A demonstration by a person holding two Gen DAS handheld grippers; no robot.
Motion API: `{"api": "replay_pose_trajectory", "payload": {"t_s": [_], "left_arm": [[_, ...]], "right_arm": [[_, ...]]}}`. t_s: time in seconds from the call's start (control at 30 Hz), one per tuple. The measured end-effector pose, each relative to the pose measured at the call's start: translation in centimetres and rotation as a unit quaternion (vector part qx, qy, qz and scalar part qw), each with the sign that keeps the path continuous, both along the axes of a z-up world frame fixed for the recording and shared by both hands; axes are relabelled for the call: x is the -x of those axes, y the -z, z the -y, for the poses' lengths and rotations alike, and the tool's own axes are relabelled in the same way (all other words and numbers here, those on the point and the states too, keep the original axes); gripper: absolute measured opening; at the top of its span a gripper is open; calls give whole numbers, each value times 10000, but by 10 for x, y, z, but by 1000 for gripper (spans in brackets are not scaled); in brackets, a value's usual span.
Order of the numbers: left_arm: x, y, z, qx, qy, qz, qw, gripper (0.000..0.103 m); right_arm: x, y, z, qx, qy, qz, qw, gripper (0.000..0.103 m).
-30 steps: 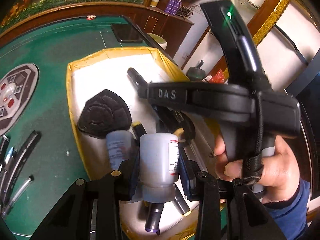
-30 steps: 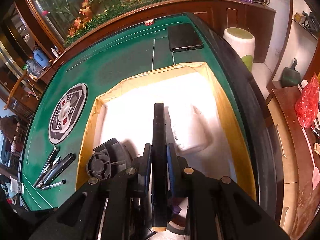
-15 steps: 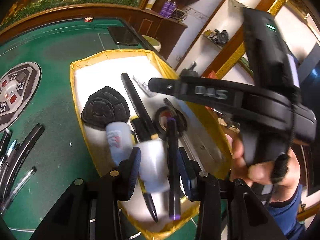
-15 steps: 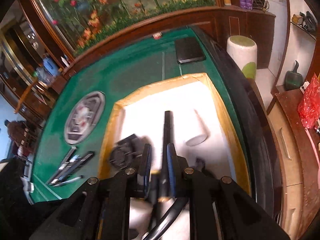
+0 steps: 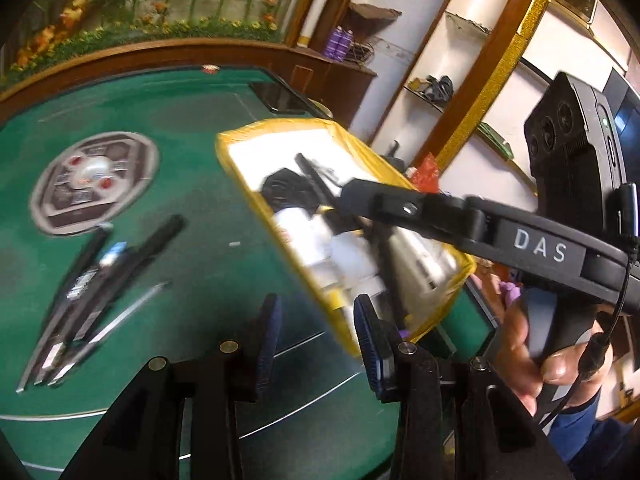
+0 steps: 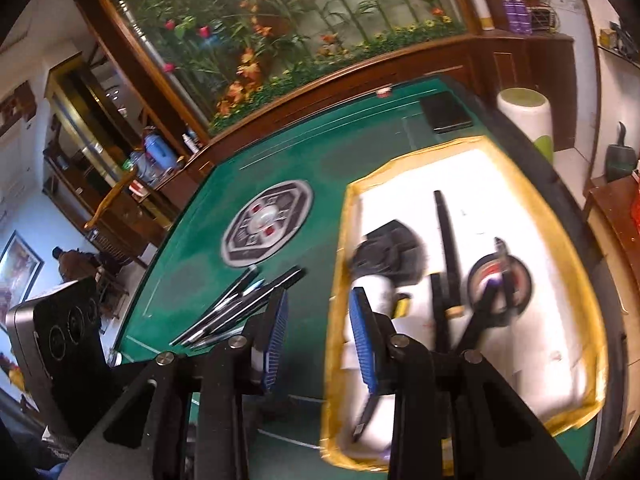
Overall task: Organize rigid objects
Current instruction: 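Grasp a black marker with the left tool while the right tool grasps a black pen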
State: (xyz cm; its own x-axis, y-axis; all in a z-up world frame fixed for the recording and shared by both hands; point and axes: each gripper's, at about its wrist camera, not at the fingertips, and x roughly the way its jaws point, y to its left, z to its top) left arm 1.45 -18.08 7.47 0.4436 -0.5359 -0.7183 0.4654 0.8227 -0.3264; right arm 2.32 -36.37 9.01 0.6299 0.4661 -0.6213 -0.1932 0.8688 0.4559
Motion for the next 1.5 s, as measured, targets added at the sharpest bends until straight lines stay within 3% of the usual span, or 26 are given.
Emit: {"api": "replay_pose_trajectory", "payload": {"t_s": [0.1,0.2,0.3,0.4,0.53,0.67,0.9,1.03,1.17,1.3,1.5], "left_arm": [[1,-1,-31,-19,-229,54,9997,39],[-4,-2,-73,-270,-635,190,9974,39],[-26,3,-108,-489,-909,34,9947,53],[-51,13,-128,-847,-1107,-67,9902,53],[-82,32,-130,-1134,-1129,-275,9867,53],[-104,47,-128,-1150,-1129,-490,9857,53],[-121,50,-115,-1154,-1007,-377,9875,53],[-122,59,-128,-1247,-1170,-477,9841,42],[-110,61,-142,-1193,-1266,-459,9837,40],[-94,61,-154,-1412,-1562,-344,9770,30],[-87,63,-192,-911,-2156,-386,9715,20]], "right_arm": [[7,2,-22,40,-282,-14,9996,31],[15,5,-45,130,-603,-23,9981,31],[18,11,-62,225,-796,-44,9966,31],[18,21,-68,169,-872,-165,9959,31],[21,30,-71,186,-914,-293,9952,31],[25,32,-73,262,-957,-312,9946,31],[24,34,-73,284,-942,-370,9945,31],[23,35,-80,308,-1012,-408,9936,31],[13,41,-87,308,-1019,-542,9928,31],[1,49,-102,370,-1085,-694,9910,31],[-18,60,-125,465,-1082,-902,9889,31]]}}
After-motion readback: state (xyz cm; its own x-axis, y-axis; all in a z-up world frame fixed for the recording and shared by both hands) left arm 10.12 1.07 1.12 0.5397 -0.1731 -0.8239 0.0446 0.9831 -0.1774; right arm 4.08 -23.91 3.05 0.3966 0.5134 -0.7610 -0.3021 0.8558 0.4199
